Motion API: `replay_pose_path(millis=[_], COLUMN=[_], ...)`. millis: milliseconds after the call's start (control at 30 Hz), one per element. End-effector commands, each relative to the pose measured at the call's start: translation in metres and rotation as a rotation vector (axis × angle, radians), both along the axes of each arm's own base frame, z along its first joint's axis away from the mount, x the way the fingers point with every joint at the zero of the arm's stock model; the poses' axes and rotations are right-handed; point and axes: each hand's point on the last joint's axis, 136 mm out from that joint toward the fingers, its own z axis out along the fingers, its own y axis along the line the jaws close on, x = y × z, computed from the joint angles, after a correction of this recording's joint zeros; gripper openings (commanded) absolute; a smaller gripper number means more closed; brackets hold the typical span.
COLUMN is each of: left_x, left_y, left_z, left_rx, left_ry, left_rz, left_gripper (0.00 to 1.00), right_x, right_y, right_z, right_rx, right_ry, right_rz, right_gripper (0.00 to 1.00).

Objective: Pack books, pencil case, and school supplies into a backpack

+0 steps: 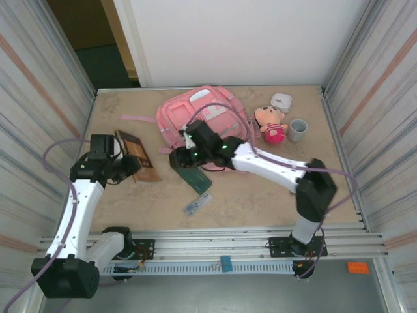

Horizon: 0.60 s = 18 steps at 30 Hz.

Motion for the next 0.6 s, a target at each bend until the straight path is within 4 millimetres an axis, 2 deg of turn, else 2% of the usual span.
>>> replay_pose_path(millis=[0,100,167,300,333,400,500,567], left_x=[0.025,0.029,0.026,0.019,0.017,0.013,0.004,-0.003], left_y=[-0.045,-0.089,-0.118,-0.161,-0.167,-0.181,-0.198,-0.208], left_z=[0.073,0.121,0.145,0.181,0.186,0.193,0.194,0.195], left_rx=[-0.100,-0.063,-0.012,-0.145,-0.181,-0.241,-0.294,-0.336], left_ry=[-0.250,-0.428,-0.552,-0.755,-0.785,-0.828,-0.852,-0.871], left_rz=[-0.238,-0.456,-0.596,-0.788,-0.820,-0.897,-1.003,-1.068], left_gripper=[0.00,0.00,0.00,0.00,0.00,0.00,0.00,0.00], right_x=[0.014,0.021,0.024,0.021,0.019,0.014,0.004,-0.004], right_y=[-0.039,-0.079,-0.104,-0.149,-0.158,-0.179,-0.206,-0.218], right_z=[0.033,0.053,0.067,0.103,0.110,0.121,0.136,0.142], right_rx=[0.030,0.047,0.063,0.095,0.103,0.119,0.173,0.204], right_ry=[-0.116,-0.180,-0.230,-0.375,-0.410,-0.473,-0.539,-0.569], right_rz=[-0.098,-0.170,-0.212,-0.262,-0.269,-0.297,-0.336,-0.340], right_gripper=[0.47,0.49,0.51,0.55,0.56,0.66,0.80,0.86])
